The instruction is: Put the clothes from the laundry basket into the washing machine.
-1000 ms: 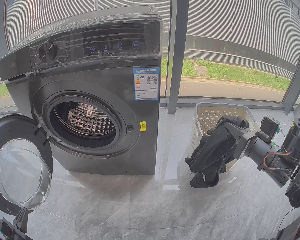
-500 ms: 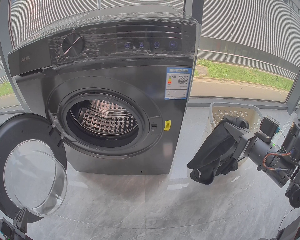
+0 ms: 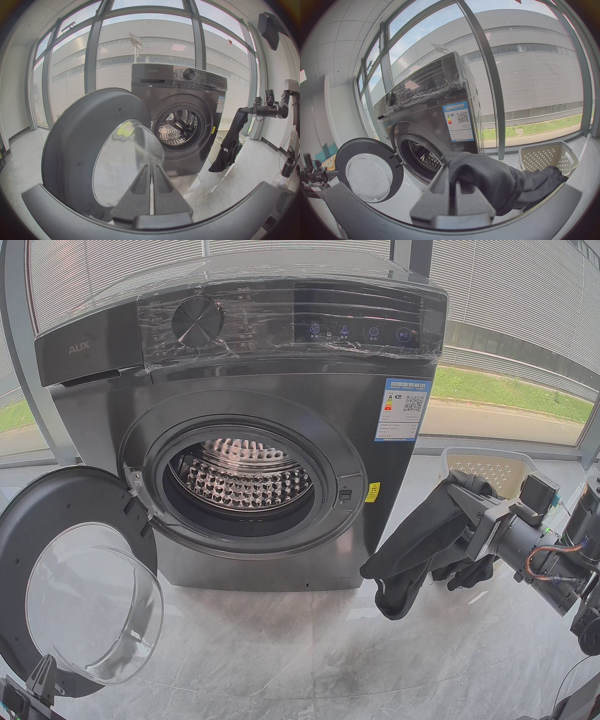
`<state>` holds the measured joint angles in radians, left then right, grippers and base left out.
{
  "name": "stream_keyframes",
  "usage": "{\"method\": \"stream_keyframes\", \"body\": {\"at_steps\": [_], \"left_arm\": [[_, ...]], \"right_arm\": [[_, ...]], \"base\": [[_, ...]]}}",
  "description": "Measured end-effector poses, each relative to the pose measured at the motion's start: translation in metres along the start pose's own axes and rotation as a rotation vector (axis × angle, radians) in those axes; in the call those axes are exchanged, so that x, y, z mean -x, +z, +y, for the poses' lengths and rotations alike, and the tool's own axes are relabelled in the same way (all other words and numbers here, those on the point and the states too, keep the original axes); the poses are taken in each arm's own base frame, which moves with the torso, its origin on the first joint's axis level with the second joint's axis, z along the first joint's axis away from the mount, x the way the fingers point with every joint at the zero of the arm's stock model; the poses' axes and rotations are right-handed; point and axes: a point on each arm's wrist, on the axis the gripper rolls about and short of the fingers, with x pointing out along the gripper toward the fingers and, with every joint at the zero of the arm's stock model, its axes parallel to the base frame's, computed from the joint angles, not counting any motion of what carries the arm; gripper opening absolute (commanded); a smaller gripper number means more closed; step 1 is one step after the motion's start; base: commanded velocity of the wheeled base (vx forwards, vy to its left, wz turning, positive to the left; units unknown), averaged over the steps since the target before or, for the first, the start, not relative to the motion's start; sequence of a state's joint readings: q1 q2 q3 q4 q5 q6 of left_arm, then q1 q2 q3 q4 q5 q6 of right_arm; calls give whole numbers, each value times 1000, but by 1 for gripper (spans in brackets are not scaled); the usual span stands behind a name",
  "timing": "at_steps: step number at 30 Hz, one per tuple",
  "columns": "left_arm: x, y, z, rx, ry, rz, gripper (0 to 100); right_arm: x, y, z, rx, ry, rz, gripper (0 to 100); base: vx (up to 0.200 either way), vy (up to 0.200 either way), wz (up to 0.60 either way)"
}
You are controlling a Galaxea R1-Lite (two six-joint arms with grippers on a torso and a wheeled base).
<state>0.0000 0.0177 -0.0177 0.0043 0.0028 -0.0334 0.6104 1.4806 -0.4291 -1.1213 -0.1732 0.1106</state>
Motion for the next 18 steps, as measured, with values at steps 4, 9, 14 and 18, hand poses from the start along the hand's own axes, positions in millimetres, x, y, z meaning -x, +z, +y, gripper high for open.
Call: {"method": "stream_keyframes", "body": {"at_steps": [4,9,14,18], "left_arm": [[0,0,0,0,0,1,0],[0,0,0,1,0,0,0],[0,0,0,1,0,0,0],[0,0,0,1,0,0,0]], "right_arm": [[0,0,0,0,0,1,0],[1,-2,0,1,-1,7,0],[1,-2,0,2,-1,9,0],[1,-3,0,2,0,13,0]], "base": [[-150,0,0],[0,0,0],[0,0,0],[0,150,0]]}}
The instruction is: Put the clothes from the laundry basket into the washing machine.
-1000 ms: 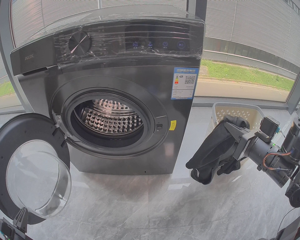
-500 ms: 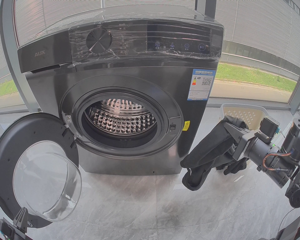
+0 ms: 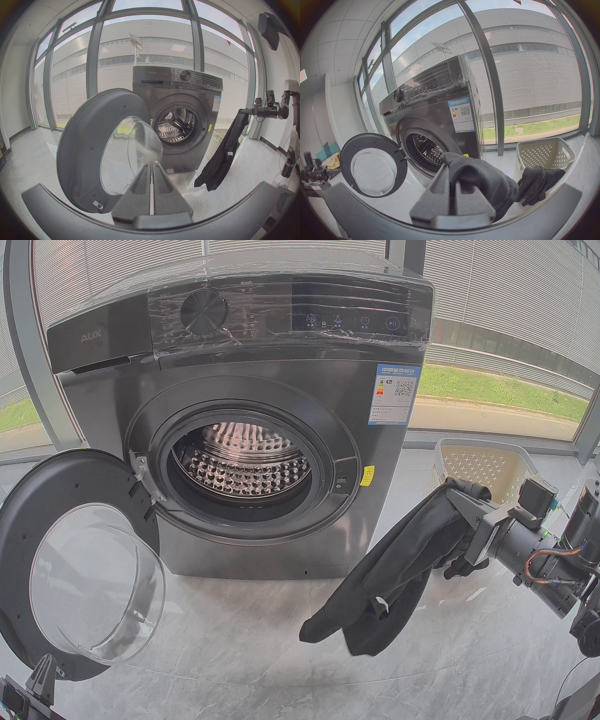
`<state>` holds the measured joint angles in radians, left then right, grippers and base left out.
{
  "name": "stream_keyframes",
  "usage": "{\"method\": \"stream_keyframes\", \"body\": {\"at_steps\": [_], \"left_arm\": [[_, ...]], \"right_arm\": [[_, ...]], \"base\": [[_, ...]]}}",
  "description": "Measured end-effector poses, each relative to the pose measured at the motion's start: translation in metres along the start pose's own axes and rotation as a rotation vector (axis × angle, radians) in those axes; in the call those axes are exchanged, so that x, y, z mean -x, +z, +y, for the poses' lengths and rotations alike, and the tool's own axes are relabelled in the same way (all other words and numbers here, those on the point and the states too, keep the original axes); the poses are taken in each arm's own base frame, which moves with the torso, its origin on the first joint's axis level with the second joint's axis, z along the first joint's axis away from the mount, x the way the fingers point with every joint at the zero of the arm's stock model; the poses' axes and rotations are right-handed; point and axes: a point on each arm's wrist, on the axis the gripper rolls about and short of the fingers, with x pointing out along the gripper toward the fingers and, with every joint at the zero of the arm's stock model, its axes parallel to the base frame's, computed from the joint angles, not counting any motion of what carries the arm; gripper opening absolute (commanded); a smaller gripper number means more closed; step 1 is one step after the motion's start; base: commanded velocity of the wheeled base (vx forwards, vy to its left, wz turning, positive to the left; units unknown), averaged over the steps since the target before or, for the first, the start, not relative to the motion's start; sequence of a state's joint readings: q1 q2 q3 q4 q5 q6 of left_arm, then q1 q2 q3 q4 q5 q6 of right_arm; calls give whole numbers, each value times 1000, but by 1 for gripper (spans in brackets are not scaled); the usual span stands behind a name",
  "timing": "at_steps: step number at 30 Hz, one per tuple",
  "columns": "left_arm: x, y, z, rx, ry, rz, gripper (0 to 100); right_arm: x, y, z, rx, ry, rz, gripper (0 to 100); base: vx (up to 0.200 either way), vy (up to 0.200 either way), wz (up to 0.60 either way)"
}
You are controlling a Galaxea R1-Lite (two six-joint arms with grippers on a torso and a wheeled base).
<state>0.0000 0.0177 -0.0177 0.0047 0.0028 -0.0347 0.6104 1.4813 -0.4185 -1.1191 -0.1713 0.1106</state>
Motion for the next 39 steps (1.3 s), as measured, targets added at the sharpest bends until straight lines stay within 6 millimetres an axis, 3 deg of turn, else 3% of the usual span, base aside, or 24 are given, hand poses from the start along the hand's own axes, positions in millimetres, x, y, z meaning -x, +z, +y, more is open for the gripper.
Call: {"method": "stream_keyframes", "body": {"at_steps": [12,27,39], "left_arm": [[0,0,0,0,0,0,0],[0,0,0,-24,0,-2,0],[0,0,0,-42,-11,-1,0]], "right_arm": [[-1,-3,1,2,8,14,0],[-5,-13,24,-5,143,58,0],[-34,-15,34,-35,72,45,0]], "base": [[0,200,0],[0,0,0],[0,0,0]]}}
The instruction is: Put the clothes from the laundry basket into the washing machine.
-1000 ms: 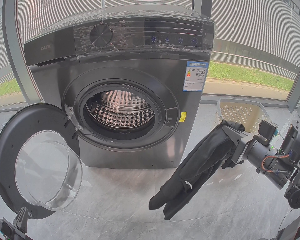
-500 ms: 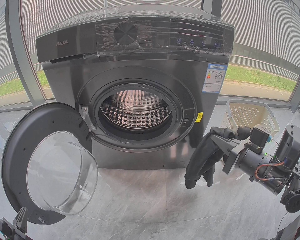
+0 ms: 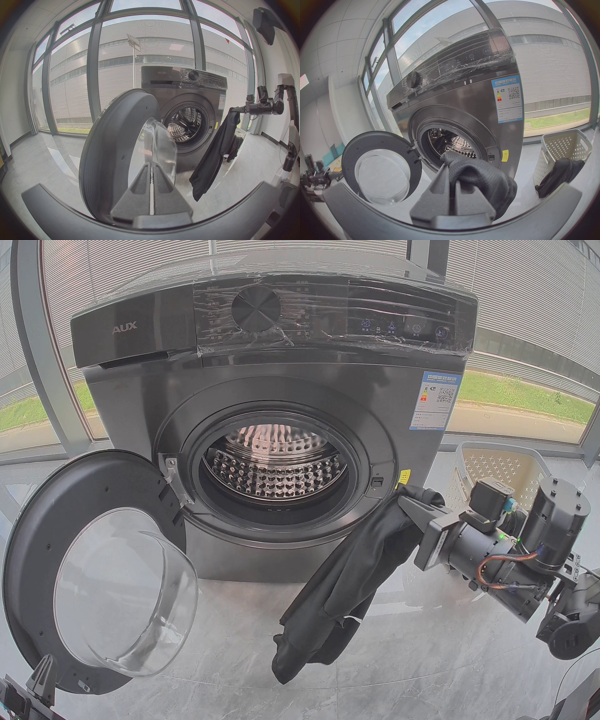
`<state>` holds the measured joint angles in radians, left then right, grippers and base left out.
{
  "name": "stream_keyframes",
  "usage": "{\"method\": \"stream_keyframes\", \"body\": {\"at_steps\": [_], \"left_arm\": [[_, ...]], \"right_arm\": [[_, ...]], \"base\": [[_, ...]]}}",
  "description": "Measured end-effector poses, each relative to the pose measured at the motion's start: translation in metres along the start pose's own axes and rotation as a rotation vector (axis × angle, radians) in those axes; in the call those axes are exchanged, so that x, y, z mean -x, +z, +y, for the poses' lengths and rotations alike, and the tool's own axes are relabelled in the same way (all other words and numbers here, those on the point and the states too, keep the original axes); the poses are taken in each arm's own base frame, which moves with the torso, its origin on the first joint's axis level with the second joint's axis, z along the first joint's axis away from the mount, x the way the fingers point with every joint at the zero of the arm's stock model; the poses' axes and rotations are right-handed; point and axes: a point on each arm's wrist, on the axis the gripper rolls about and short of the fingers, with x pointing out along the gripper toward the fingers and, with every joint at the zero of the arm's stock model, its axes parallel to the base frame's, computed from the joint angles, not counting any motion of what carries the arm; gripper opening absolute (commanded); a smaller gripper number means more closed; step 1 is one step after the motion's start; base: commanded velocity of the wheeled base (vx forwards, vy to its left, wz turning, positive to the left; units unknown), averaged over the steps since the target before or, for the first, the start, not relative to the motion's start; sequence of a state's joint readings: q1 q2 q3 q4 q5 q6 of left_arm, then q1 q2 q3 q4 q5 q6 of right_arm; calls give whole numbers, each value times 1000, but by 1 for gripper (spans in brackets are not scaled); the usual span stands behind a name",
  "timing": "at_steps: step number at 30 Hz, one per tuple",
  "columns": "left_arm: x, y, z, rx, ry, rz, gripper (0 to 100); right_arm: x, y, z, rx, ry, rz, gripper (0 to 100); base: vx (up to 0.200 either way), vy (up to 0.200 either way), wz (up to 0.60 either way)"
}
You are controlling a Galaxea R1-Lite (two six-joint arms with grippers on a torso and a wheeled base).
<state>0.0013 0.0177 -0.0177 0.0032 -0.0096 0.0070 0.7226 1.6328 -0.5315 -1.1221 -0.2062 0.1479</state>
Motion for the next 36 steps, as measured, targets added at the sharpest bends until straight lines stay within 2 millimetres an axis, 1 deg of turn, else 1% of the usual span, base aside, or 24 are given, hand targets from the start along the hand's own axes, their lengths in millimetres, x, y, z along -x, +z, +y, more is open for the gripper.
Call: {"method": "stream_keyframes", "body": {"at_steps": [5,11,14,16,18,20,23,27,31,36], "left_arm": [[0,0,0,-8,-9,-2,0],[0,4,-1,8,-30,-34,0],[5,20,-2,13,-68,-89,0],[8,34,-3,11,-116,-112,0],[8,45,-4,1,-170,-112,0],[4,52,-5,-10,-221,-83,0],[-8,61,-6,-26,-290,-24,0],[-31,76,-7,-37,-355,28,0],[-63,89,-9,-42,-425,69,0],[-104,97,-18,-47,-529,134,0]], "right_arm": [[-17,4,7,-42,-42,-32,0],[-26,6,15,-75,-38,-41,0],[-30,6,17,-78,-32,-46,0],[-32,7,19,-80,-23,-53,0],[-34,8,22,-83,-4,-56,0],[-36,8,27,-86,27,-56,0],[-39,9,32,-88,73,-56,0],[-43,11,36,-92,104,-64,0],[-47,15,38,-97,115,-79,0],[-53,19,40,-101,115,-96,0]], "base": [[0,0,0],[0,0,0],[0,0,0],[0,0,0],[0,0,0],[0,0,0],[0,0,0],[0,0,0],[0,0,0],[0,0,0]]}}
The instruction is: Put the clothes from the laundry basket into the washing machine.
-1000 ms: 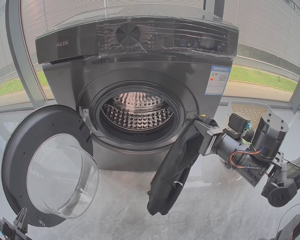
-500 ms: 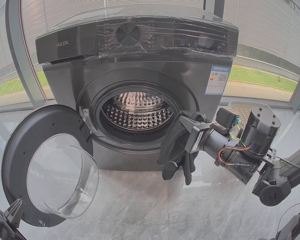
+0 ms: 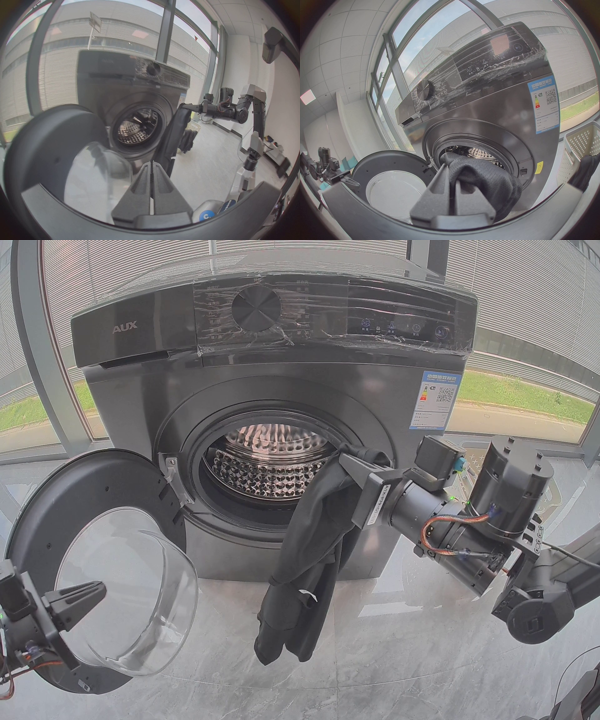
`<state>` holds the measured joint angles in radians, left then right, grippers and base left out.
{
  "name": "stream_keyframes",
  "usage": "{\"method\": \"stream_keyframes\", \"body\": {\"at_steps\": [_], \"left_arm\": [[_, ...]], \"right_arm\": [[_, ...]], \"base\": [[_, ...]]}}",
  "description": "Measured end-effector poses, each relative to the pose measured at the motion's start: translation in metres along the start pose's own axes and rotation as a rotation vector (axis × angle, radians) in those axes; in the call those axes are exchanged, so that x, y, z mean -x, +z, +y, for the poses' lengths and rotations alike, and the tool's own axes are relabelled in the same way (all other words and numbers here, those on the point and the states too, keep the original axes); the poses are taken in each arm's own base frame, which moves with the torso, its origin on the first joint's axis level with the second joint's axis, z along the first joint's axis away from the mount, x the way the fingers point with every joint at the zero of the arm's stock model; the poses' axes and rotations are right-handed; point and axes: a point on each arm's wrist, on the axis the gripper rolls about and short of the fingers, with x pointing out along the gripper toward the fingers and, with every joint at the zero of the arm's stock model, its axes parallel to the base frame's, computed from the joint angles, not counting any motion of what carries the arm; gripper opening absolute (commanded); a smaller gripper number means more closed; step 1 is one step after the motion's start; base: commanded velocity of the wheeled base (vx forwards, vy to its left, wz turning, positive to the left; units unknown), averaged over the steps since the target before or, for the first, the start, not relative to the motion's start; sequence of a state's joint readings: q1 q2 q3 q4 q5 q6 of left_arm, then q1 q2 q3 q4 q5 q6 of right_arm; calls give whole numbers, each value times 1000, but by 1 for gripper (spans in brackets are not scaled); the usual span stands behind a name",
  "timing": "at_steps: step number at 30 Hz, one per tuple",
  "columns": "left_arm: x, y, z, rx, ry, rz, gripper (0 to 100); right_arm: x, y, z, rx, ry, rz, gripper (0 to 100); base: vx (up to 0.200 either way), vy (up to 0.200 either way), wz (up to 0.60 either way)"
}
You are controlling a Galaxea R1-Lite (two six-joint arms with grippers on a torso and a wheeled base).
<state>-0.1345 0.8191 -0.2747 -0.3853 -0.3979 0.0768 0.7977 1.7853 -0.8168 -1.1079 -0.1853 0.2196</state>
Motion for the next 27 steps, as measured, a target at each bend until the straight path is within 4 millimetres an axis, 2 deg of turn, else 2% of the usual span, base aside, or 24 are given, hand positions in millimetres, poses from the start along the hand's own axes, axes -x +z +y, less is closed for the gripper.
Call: {"method": "stream_keyframes", "body": {"at_steps": [6,16,21,27], "left_arm": [[-49,13,0,-5,-145,74,0],[-123,19,-12,-11,-287,135,0],[-156,15,-21,-14,-343,153,0],[-184,2,-27,-8,-384,211,0]], "right_arm": [[-8,1,0,-2,-1,-13,0],[-18,-1,1,-4,-5,-21,0],[-21,-3,0,-3,-8,-18,0],[-22,-5,0,-3,-18,-16,0]], "base": [[0,0,0],[0,0,0],[0,0,0],[0,0,0]]}}
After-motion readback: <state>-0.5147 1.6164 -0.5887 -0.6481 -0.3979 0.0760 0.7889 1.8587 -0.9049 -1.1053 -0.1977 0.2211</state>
